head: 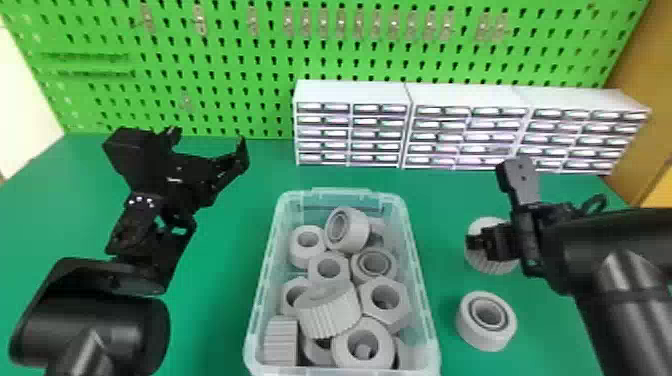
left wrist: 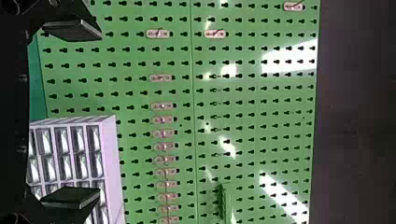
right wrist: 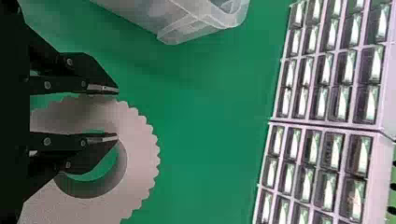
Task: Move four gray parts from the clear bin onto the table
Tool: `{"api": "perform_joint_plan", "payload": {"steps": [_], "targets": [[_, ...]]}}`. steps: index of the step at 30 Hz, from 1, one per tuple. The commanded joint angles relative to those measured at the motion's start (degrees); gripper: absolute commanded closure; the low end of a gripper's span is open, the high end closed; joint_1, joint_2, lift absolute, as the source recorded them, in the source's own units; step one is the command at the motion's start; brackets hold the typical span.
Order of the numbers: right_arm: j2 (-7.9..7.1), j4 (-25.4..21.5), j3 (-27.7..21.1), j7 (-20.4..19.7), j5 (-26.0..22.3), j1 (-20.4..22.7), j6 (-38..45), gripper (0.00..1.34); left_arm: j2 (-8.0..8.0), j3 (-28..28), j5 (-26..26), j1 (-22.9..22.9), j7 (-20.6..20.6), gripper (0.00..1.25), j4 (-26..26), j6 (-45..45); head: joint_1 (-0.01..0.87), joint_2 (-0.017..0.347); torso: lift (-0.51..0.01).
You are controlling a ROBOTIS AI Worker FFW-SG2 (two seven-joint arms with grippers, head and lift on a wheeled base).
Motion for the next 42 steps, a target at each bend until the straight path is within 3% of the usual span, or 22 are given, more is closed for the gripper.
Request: {"api": "perform_joint_plan", "payload": {"steps": [1, 14, 42], "targets": [[0.32, 2.5, -0.2, 0.6, -0.1, 0.1, -1.8, 0.97, 0.0, -0.1, 0.0, 0.0, 0.0, 0.11, 0.0, 0.0, 0.678, 0.034, -0.05], [0.85, 7.7, -0.5, 1.5, 0.0, 0.4, -5.0, 0.97, 0.0, -0.1, 0.0, 0.0, 0.0, 0.11, 0.0, 0.0, 0.678, 0.034, -0.05], [1.64, 11.3, -1.7, 1.5, 2.8, 1.5, -7.9, 0.97, 0.0, -0.1, -0.1, -0.2, 0.0, 0.11, 0.0, 0.0, 0.678, 0.034, -0.05]]}}
